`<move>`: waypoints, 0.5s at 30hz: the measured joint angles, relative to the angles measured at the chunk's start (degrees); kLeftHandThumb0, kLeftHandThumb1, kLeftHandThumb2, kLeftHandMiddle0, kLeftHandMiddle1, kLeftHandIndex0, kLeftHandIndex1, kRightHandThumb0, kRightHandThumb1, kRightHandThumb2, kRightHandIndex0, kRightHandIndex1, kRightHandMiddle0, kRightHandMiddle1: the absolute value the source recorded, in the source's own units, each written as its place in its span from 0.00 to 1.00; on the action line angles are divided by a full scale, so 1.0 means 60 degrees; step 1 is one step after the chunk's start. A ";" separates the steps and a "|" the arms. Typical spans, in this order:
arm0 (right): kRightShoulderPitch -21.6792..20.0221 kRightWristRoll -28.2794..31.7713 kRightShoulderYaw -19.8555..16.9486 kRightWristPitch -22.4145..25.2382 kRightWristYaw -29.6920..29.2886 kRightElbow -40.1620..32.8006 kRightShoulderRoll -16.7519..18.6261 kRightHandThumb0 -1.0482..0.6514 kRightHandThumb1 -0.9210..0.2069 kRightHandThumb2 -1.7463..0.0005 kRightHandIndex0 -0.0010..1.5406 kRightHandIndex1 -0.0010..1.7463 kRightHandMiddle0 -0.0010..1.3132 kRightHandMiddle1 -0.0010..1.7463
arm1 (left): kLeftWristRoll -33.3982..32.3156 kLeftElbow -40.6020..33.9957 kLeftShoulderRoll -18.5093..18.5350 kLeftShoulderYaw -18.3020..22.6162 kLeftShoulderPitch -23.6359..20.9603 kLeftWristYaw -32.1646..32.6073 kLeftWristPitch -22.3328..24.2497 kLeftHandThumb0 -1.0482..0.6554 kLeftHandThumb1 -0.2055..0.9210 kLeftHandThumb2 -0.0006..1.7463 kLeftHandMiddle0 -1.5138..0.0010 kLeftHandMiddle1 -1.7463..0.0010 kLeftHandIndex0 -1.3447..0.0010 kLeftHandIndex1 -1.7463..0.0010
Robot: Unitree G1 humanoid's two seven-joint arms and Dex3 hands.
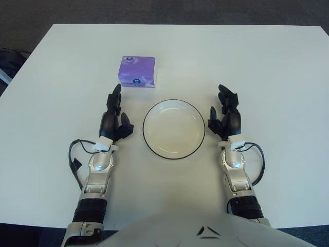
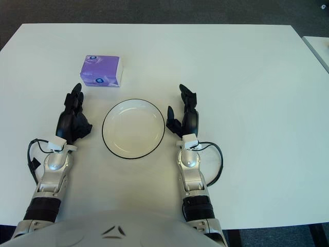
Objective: Put the tissue paper into the plate.
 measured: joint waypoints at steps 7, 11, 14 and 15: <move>0.0000 -0.0030 0.0032 0.0000 -0.0070 0.0009 0.0000 0.24 0.00 0.63 0.12 0.29 0.00 0.40 | -0.0029 0.0009 0.0057 0.0010 0.0001 -0.0012 -0.0033 0.09 1.00 0.63 0.92 1.00 1.00 0.84; -0.0004 -0.0055 0.0047 0.0001 -0.0120 0.0031 0.0001 0.24 0.00 0.64 0.12 0.29 0.00 0.39 | -0.0114 0.0008 0.0085 0.0039 0.0004 -0.0043 -0.0033 0.10 1.00 0.63 0.92 1.00 1.00 0.84; -0.0015 -0.0112 0.0071 0.0001 -0.0169 0.0050 0.0001 0.23 0.00 0.64 0.12 0.29 0.00 0.39 | -0.0149 0.0008 0.0107 0.0092 0.0011 -0.0064 -0.0031 0.10 1.00 0.63 0.91 1.00 1.00 0.84; -0.0018 -0.0127 0.0078 0.0001 -0.0176 0.0056 0.0001 0.23 0.00 0.64 0.12 0.29 0.00 0.39 | -0.0170 0.0008 0.0120 0.0110 0.0012 -0.0069 -0.0030 0.10 1.00 0.63 0.91 1.00 1.00 0.83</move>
